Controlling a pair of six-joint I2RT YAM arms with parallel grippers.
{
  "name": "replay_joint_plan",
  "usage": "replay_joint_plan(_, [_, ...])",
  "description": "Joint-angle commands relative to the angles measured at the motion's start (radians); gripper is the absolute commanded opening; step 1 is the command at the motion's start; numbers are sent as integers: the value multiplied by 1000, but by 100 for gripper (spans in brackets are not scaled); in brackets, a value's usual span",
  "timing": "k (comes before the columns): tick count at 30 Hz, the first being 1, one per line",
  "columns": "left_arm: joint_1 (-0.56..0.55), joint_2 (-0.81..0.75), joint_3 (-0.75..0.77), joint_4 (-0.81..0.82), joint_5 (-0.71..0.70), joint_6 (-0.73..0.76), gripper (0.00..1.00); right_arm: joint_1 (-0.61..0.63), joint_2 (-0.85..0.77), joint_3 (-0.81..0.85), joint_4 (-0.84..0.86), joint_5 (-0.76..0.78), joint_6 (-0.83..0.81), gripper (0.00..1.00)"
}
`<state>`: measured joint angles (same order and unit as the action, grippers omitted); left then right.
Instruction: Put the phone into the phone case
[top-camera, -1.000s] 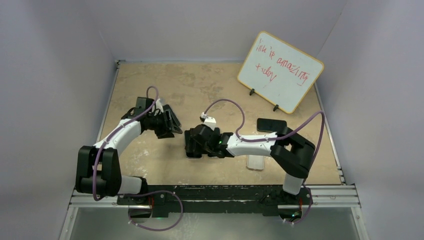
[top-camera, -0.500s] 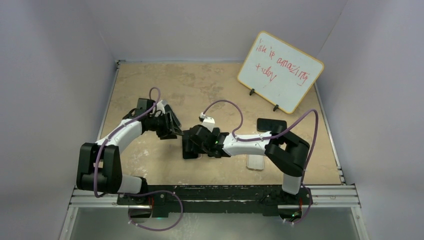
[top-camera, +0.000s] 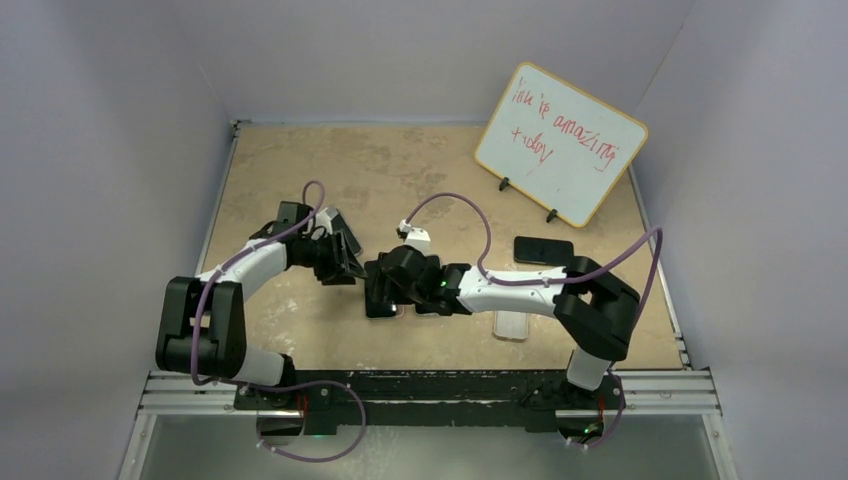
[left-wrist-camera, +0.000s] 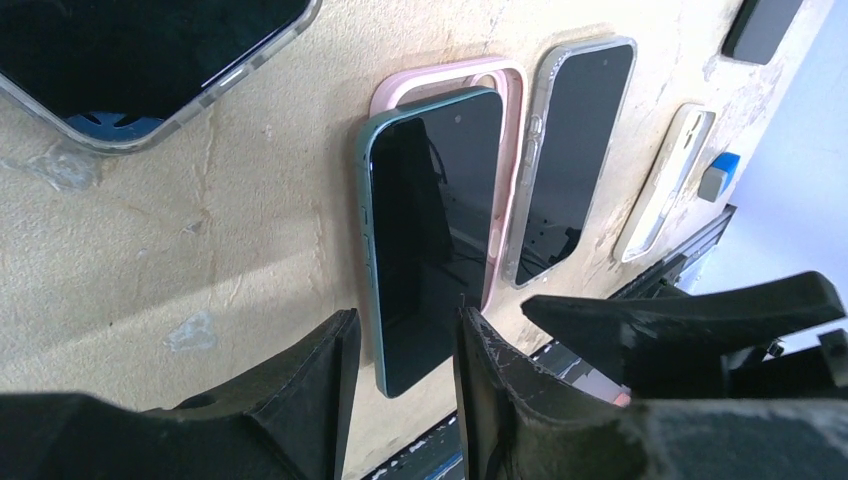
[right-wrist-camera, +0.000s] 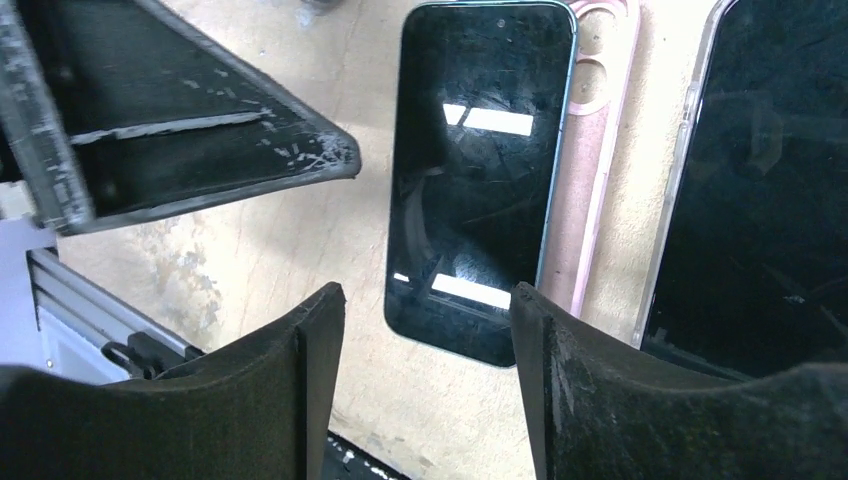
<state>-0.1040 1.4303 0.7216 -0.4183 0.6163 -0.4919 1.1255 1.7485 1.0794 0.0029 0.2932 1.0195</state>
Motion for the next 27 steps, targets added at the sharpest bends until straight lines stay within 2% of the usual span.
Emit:
replay_joint_plan(1, [-3, 8, -12, 16, 1, 28, 41, 1, -38, -23, 26, -17, -71, 61])
replay_joint_plan(8, [-43, 24, -19, 27, -21, 5, 39, -37, -24, -20, 10, -47, -108, 61])
replay_joint_plan(20, [-79, 15, -23, 4, -79, -17, 42, -87, 6, -61, 32, -142, -156, 68])
replay_joint_plan(27, [-112, 23, -43, 37, -85, -53, 39, -99, 26, -71, 52, -177, -179, 69])
